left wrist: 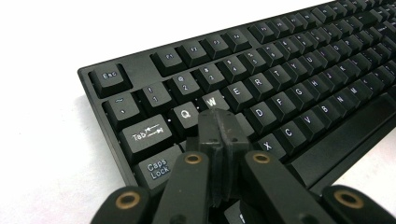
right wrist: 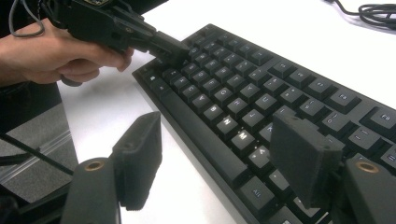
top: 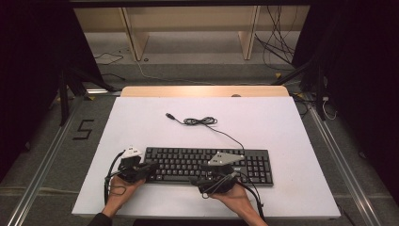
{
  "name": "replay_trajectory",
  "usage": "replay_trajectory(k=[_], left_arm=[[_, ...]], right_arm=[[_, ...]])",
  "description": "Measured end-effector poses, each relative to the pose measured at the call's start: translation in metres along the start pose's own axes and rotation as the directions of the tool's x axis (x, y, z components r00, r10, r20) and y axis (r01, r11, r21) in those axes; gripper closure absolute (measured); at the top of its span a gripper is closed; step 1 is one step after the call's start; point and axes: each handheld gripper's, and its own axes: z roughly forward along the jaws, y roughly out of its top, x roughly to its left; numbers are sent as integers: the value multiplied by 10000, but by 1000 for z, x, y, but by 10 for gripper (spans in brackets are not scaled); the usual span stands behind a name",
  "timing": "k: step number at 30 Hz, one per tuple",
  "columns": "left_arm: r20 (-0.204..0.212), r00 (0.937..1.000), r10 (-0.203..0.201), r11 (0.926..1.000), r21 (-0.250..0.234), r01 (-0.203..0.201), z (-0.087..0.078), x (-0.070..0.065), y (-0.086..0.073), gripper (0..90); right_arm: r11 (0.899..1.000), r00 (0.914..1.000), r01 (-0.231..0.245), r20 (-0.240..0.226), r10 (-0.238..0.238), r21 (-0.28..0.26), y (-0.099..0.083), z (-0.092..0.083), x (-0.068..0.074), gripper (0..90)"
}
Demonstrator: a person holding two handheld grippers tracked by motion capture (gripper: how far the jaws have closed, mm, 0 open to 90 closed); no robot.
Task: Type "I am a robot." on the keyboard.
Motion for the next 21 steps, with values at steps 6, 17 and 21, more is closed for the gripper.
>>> replay_trajectory(k=[6,17,21], left_arm=[[33,10000,-54,9999,-154,54,-2,-1,1,887],[314,9995,-42,9982,-601,61,-10,-4,3,805],[565,9984,-22,9973,-738,64,-11,-6,3,715]], right_arm=[[10000,10000,8,18,-8,-30,0,0,-1,354],[9999,10000,-37,52,37,-114,1,-1,-2,354],[9999,10000,-30,72,31,-139,1,0,-2,354]])
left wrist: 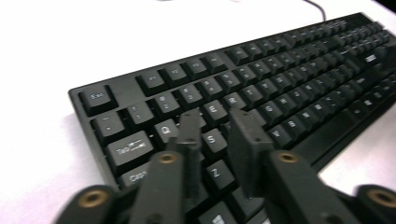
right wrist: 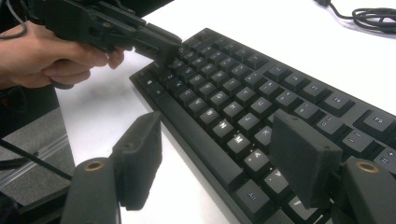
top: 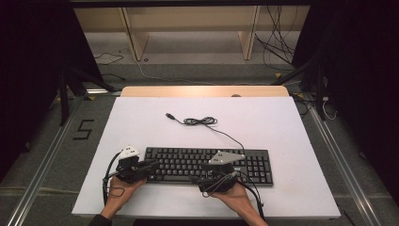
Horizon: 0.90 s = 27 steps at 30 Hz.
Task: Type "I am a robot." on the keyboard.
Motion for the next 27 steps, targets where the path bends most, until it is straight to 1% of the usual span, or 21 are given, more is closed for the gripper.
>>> replay_trajectory(k=[3,5,7,10,21,27], left_arm=[[236,9997,51,9999,-125,-48,-2,-2,0,658],[313,9995,61,9999,-161,-56,-3,-3,0,611],[391,9992,20,9998,-202,-12,-3,-5,0,581],[462,9989,60,9998,-212,-51,-4,-6,0,540],[578,9983,106,9995,-313,-88,-7,-10,0,479],[597,9982,63,9992,-405,-39,-10,-12,0,411]], right_arm=[[10000,10000,-10,5,10,32,0,0,0,354],[10000,10000,-24,14,24,31,0,1,-1,354],[10000,10000,-35,19,35,32,0,1,-1,354],[10000,10000,-28,22,28,32,0,1,-1,354],[10000,10000,-49,33,49,14,0,2,-1,354],[10000,10000,-61,54,61,51,1,3,-1,355]])
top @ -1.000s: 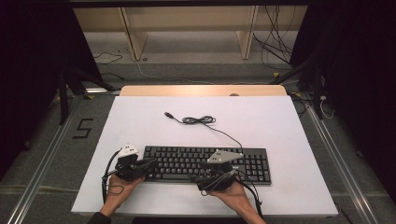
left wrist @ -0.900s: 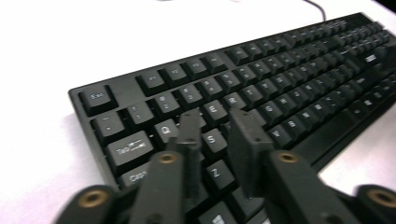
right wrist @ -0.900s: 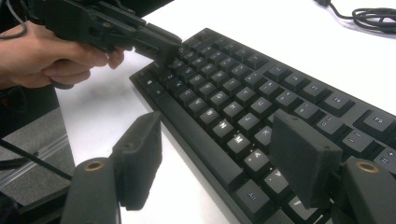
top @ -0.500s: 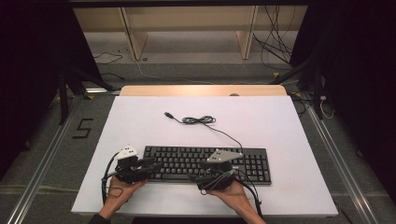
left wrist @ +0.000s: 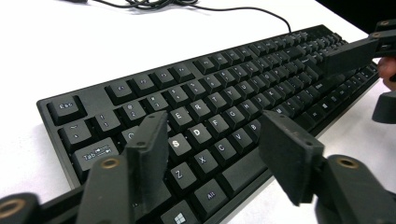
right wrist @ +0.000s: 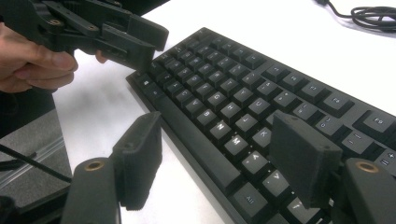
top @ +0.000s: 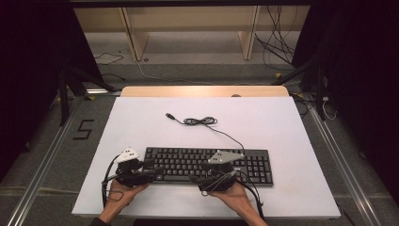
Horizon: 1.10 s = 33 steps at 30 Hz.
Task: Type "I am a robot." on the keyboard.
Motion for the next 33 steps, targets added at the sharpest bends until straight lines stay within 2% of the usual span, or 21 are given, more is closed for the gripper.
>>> replay_trajectory(k=[7,16,23,33], left_arm=[[47,10000,-37,9996,-266,38,-6,-4,0,351],[97,9998,-170,9989,-430,174,-9,-6,0,326],[117,9997,-205,9986,-476,211,-10,-8,-1,311],[151,9996,-242,9981,-558,251,-11,-10,-1,297]], right_arm=[[10000,10000,32,-70,-32,79,1,4,1,375],[9995,9997,221,-118,-218,237,1,10,3,546],[9987,9999,100,-75,-96,504,0,15,2,716],[9962,9998,181,52,-186,854,-3,22,1,864]])
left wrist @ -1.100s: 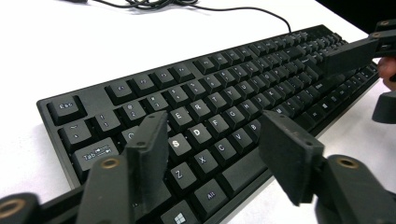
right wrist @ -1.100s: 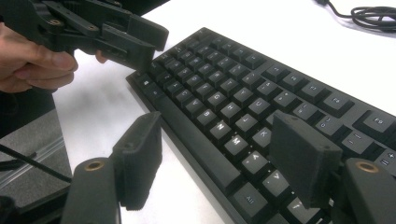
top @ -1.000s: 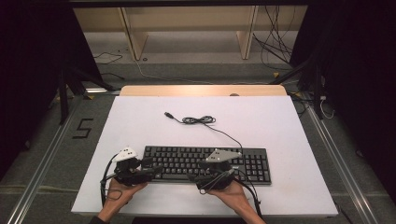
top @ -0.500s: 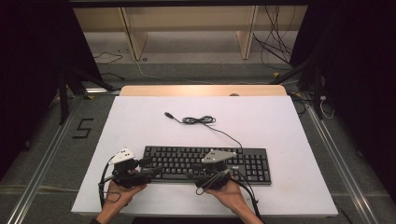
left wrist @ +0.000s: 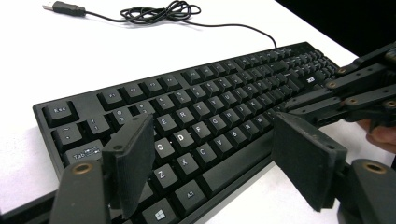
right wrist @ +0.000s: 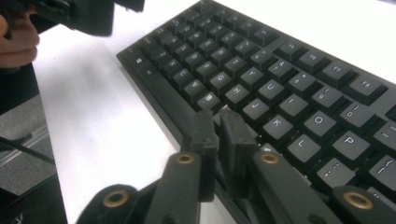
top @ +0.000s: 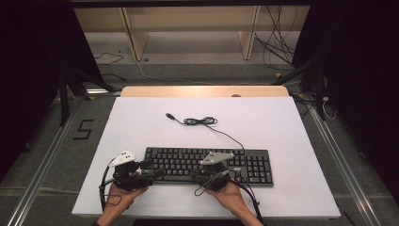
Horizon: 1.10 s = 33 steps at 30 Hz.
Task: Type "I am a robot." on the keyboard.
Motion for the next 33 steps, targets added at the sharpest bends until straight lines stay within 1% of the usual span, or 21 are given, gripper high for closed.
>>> replay_trajectory(k=[3,4,10,11,15,33], left_arm=[[28,10000,-3,10000,-7,3,-1,-1,0,294],[40,10000,51,10000,10,-51,-1,-1,-1,293],[103,9999,20,10000,-22,-19,-2,-3,-2,280],[112,9999,67,10000,25,-68,-2,-2,-2,279],[145,9999,67,10000,-45,-66,-3,-3,-3,275],[123,9999,42,9999,-143,-40,-4,-3,-4,262]], right_arm=[[9999,10000,-7,6,6,129,-1,2,0,891],[9999,10000,-7,30,7,159,-2,3,0,900],[9997,10000,9,51,-10,253,-3,6,0,900],[9996,10000,-3,48,2,269,-3,6,0,900],[9995,10000,24,61,-26,318,-4,8,0,900],[9989,9999,-2,124,-4,461,-5,12,0,900]])
